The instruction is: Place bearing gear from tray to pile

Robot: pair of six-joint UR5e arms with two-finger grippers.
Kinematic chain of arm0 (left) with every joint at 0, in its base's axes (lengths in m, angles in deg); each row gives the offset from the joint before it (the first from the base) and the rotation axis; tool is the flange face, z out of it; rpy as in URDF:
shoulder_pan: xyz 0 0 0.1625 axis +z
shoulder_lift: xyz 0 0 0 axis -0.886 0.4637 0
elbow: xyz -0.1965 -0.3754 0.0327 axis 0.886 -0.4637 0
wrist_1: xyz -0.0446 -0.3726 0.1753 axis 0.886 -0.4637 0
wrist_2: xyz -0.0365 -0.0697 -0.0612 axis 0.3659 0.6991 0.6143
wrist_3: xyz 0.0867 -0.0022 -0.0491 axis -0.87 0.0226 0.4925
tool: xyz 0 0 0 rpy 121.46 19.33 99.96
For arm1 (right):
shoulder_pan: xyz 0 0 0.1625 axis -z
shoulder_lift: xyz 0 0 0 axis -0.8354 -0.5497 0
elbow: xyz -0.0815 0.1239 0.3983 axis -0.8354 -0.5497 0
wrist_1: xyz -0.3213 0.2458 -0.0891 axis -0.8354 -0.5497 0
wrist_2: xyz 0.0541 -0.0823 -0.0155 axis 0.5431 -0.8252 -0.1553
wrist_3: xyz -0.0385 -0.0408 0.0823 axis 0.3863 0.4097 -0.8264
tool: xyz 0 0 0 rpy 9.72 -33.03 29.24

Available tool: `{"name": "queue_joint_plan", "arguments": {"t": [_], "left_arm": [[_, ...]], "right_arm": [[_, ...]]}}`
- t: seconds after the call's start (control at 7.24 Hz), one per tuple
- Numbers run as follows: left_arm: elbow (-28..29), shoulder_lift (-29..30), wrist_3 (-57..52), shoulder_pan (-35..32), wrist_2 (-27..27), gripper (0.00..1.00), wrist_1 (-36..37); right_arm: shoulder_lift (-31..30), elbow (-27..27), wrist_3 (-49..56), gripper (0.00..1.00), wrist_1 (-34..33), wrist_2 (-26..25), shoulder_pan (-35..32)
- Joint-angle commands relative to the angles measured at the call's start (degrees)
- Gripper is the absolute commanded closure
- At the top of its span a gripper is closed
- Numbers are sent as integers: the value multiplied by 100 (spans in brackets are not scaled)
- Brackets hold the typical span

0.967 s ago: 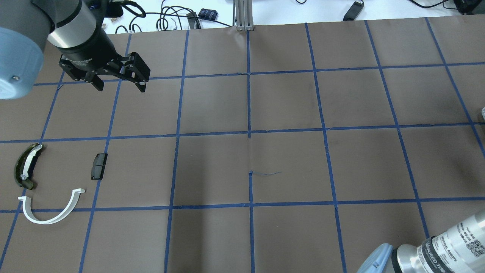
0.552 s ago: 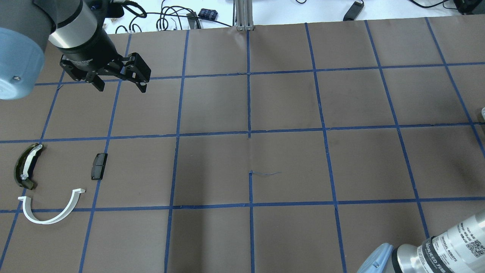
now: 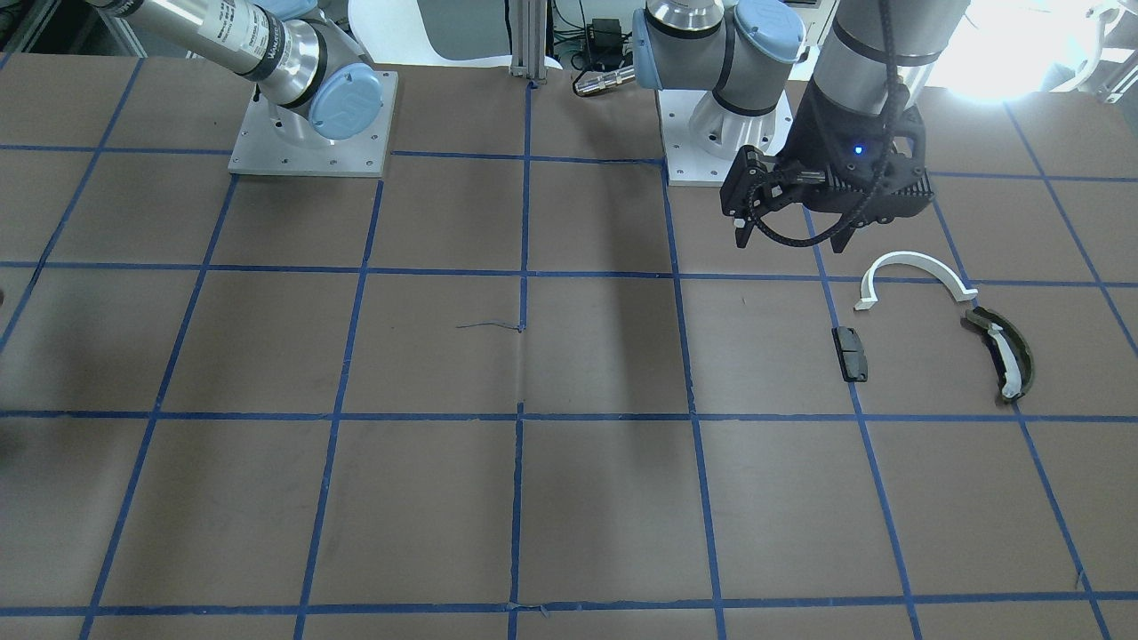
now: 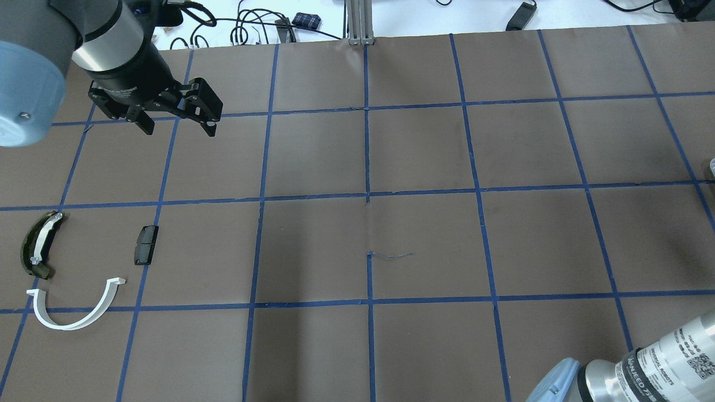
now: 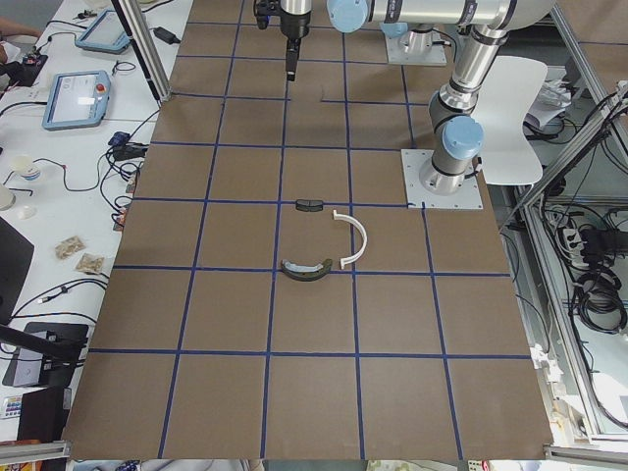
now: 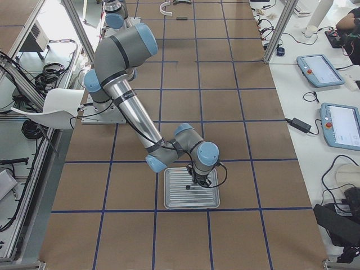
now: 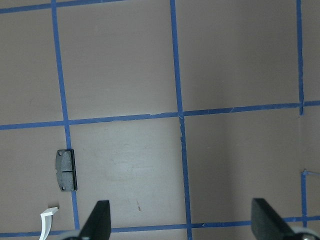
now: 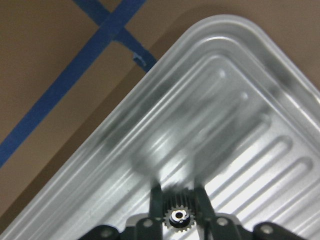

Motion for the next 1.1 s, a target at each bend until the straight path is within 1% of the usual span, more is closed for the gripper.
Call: {"name": "queue_joint_plan", "arguments": {"t": [0.0, 0.14, 0.28, 0.41, 0.55, 0.69, 0.97], "left_arm": [[-73, -22, -18, 30, 46, 0, 15], [-65, -14, -18, 47, 54, 0, 41], [-108, -14, -18, 39, 54, 0, 50], [-108, -14, -18, 47, 54, 0, 85], [-91, -14, -18, 39, 54, 0, 85], [-73, -14, -18, 39, 54, 0, 85], [-91, -14, -27, 48, 54, 0, 85]], "right_arm": [[-18, -57, -3, 100, 23, -198, 0], [-280, -49, -55, 100, 76, -128, -69], [-787, -23, -282, 100, 294, 107, -244], [-1166, -5, -684, 100, 444, 266, -664], [-1431, 47, -767, 100, 567, 242, -1338], [-1625, 196, -1481, 100, 638, 224, -2075], [-1741, 538, -3919, 100, 552, 277, -3578]]}}
